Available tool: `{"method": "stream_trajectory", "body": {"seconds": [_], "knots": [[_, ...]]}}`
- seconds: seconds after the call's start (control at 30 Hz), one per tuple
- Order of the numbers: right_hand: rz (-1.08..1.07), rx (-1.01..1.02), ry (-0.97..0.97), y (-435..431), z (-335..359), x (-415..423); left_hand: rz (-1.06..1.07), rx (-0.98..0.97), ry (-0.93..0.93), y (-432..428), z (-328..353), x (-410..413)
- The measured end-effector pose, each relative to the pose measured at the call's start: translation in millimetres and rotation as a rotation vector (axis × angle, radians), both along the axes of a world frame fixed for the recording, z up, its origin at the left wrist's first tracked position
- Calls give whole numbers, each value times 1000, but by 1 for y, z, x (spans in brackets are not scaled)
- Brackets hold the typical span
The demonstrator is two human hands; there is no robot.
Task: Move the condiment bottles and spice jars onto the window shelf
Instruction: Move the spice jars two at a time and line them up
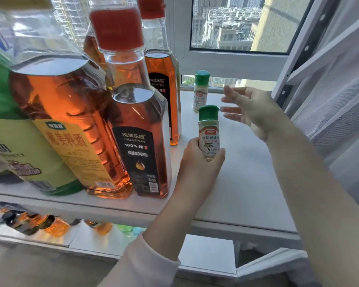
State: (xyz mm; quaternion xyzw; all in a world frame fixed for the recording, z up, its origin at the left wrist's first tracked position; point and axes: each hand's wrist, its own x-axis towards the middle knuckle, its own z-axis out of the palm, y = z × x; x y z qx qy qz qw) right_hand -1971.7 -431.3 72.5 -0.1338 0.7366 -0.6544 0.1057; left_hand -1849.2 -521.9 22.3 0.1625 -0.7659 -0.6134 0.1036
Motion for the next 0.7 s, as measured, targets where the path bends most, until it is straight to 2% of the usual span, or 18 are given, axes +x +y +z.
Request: {"method": "stream_trajectory", "body": {"seconds": [0.13,0.3,0.5,0.7], "knots": [[106,79,5,5,5,32,0,-87,41,0,4,-5],[56,26,5,4,5,39,-22,-114,50,5,4,-8],[-158,66,252,-16,3,12,12,-260,9,3,0,5],[-187,157,390,-48,-10,-13,38,-330,47,2,-8,13]]}}
